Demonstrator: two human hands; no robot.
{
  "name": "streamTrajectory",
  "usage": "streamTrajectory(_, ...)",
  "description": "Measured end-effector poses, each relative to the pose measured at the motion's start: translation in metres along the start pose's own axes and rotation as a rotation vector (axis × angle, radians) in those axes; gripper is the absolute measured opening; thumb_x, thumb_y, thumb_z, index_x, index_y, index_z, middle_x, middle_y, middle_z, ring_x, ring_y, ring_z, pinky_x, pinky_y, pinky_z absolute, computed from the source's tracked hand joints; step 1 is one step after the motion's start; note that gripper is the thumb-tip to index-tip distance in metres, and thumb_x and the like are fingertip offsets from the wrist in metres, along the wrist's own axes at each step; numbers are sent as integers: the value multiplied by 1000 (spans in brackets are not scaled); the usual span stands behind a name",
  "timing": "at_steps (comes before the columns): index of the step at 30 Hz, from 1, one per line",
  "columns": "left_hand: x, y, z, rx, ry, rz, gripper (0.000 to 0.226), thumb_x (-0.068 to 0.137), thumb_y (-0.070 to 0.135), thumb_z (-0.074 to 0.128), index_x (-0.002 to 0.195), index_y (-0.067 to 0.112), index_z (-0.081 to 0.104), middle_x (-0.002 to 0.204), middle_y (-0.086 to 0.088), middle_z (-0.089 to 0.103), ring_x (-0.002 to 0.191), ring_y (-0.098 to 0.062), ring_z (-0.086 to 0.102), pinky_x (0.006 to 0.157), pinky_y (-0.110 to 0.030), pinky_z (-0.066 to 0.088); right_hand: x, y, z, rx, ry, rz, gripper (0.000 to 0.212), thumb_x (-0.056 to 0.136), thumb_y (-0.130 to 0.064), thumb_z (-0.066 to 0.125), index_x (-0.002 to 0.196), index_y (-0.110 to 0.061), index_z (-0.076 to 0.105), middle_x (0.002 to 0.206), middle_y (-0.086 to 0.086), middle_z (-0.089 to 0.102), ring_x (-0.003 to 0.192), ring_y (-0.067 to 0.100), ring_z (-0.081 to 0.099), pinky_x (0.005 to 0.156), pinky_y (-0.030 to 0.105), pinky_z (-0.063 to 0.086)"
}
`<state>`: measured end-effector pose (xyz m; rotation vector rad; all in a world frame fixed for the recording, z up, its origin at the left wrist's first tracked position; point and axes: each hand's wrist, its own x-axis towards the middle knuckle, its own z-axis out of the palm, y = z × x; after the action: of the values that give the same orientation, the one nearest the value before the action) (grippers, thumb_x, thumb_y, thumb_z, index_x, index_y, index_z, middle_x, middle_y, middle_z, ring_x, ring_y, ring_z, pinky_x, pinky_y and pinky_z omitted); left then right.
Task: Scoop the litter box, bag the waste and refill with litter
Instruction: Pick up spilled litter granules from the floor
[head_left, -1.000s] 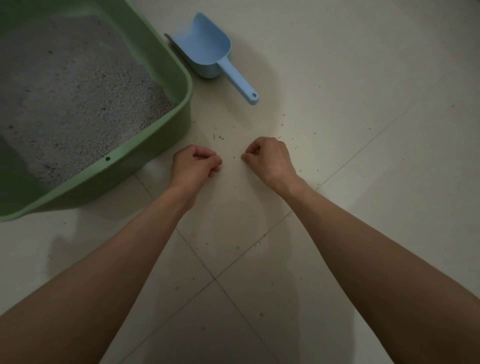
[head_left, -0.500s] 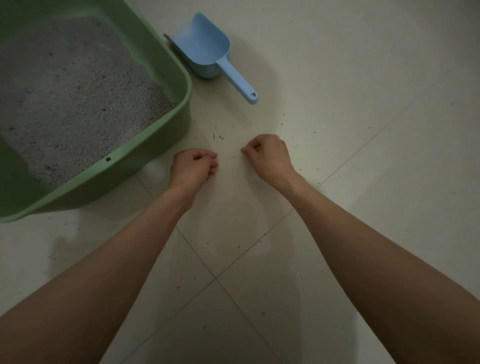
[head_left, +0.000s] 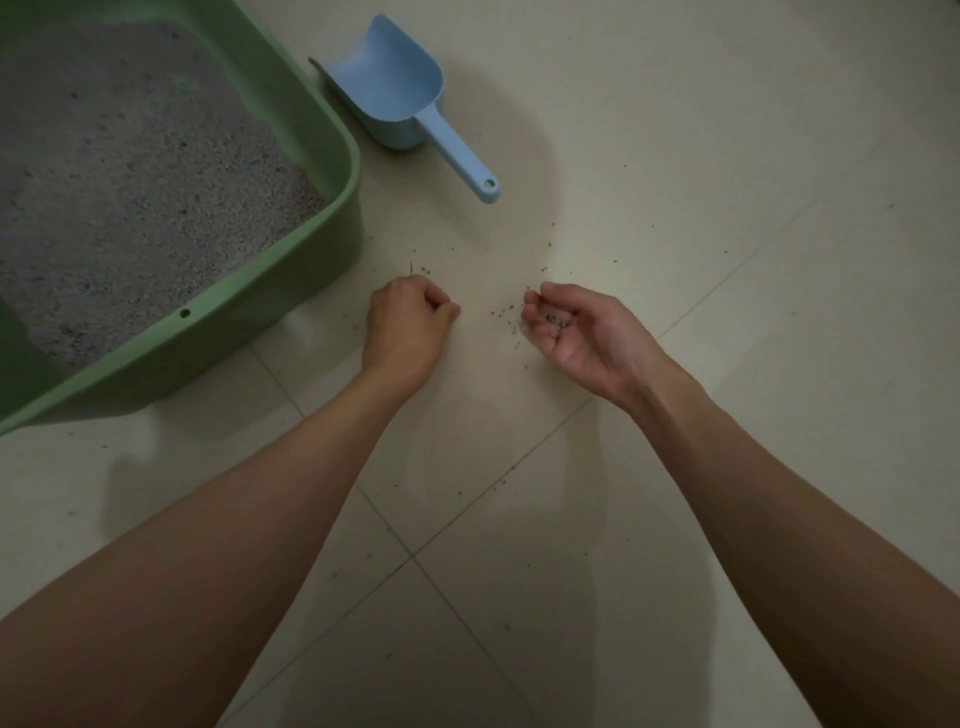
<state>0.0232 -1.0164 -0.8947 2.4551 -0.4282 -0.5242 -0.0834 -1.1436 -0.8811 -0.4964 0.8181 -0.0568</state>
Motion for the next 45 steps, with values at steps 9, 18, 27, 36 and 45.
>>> streamTrajectory(9,5,4,1,-22,-22,-11,15,84,15,58,88,8,71,93,-11,70,93,-23,62,80,-23,42,2,-4,5,-48,92,-49,24,82,3,43,64,-3,58,53,5,55,50,12,52,60,18,41)
streamTrajectory(18,23,6,-11,-610,78,-454,22,75,6,59,59,15,47,52,0,52,49,-12,45,53,-21,39,6,-6,-4,-1039,567,-372,19,88,-14,53,88,-11,72,78,-9,58,82,10,54,77,22,44)
streamTrajectory(27,20,-6,-6,-285,123,-257,10,83,16,56,88,11,64,87,-7,64,85,-22,59,81,-29,48,8,5,-9,-1483,477,-356,10,85,-21,62,93,-15,64,91,0,62,85,14,52,75,21,39)
streamTrajectory(36,26,0,0,-126,117,-87,21,80,19,67,97,8,65,102,-12,66,97,-26,61,89,-34,47,5,14,-5,-1691,432,-381,22,92,-19,46,100,-6,62,99,11,66,95,28,59,80,33,45)
streamTrajectory(45,33,-4,0,-67,135,-49,19,81,18,67,97,8,66,102,-13,66,97,-25,60,83,-25,40,6,-7,-5,-306,215,-141,35,92,-5,52,63,-17,35,46,-4,29,38,9,25,41,21,18)
